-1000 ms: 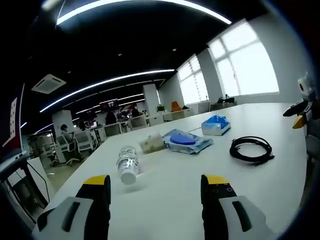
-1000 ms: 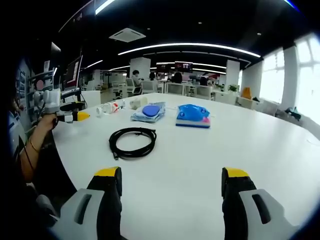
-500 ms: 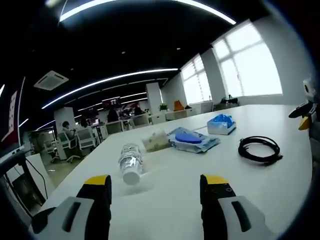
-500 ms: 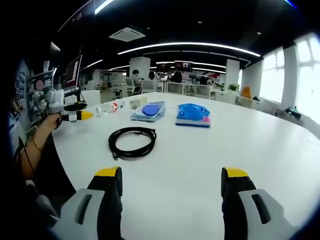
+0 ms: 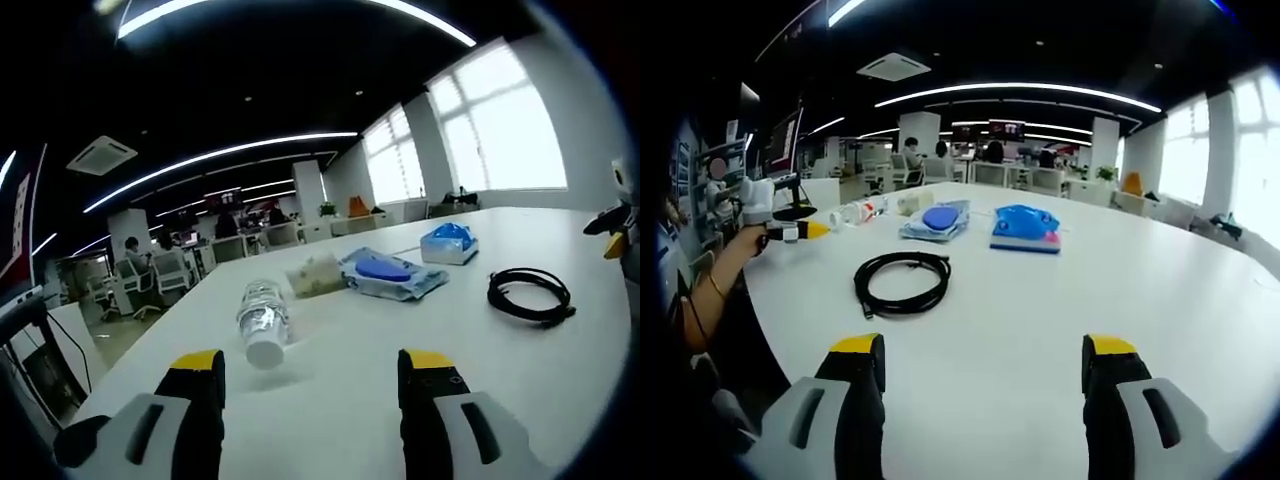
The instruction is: Arrange the tabletop items into an orderly group along one side of the table until the central work area is clear of visible clutter.
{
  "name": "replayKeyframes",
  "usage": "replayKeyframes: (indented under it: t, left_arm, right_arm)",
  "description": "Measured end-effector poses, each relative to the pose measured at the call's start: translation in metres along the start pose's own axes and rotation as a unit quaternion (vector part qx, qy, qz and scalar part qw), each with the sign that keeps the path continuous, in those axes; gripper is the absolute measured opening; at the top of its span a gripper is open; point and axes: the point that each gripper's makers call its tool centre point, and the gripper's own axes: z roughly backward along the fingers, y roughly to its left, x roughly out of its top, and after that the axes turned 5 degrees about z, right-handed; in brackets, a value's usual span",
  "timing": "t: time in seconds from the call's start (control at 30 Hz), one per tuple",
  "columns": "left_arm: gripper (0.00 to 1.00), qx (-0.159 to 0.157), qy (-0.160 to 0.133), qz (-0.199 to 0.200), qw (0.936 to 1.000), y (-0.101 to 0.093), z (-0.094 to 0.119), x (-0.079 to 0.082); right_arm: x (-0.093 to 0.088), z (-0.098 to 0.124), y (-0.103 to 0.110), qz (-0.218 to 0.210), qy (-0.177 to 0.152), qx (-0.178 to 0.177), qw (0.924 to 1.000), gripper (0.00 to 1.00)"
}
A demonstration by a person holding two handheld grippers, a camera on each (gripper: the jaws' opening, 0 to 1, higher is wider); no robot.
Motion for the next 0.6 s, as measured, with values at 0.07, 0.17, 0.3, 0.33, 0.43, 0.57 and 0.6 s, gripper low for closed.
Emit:
replayKeyframes:
  t: [0.07,0.17,0.3,0.33,0.43,0.57,0.6]
  left_arm:
    - [0.69,0.002,0.001,-0.001,1.0000,0.001,-0.001,-0.001]
    - [0.69,0.005,0.004,0.000,1.0000,0.003,-0.003,-0.003]
    - [0.68,0.009,0.006,-0.001,0.9999,0.004,-0.006,-0.006]
    - [0.68,0.009,0.008,-0.002,0.9999,0.005,-0.007,-0.006]
    - [0.68,0.012,0.009,-0.002,0.9999,0.007,-0.010,-0.007]
    - [0.66,0.015,0.008,0.000,0.9999,0.010,-0.012,-0.006]
    - [0.66,0.016,0.009,0.000,0.9998,0.010,-0.013,-0.007]
  right_arm:
    - [0.000,0.000,0.000,-0.001,-0.001,0.001,1.0000,0.77]
    - [0.000,-0.001,0.000,-0.001,0.001,0.001,1.0000,0.77]
    - [0.000,-0.002,0.001,0.001,0.001,0.003,1.0000,0.77]
    - [0.000,-0.002,0.001,0.001,0.001,0.004,1.0000,0.77]
    - [0.001,-0.003,0.001,0.001,0.001,0.005,1.0000,0.77]
    - [0.001,-0.003,0.003,0.002,0.001,0.006,1.0000,0.77]
    - [0.001,-0.003,0.003,0.002,0.001,0.006,1.0000,0.76]
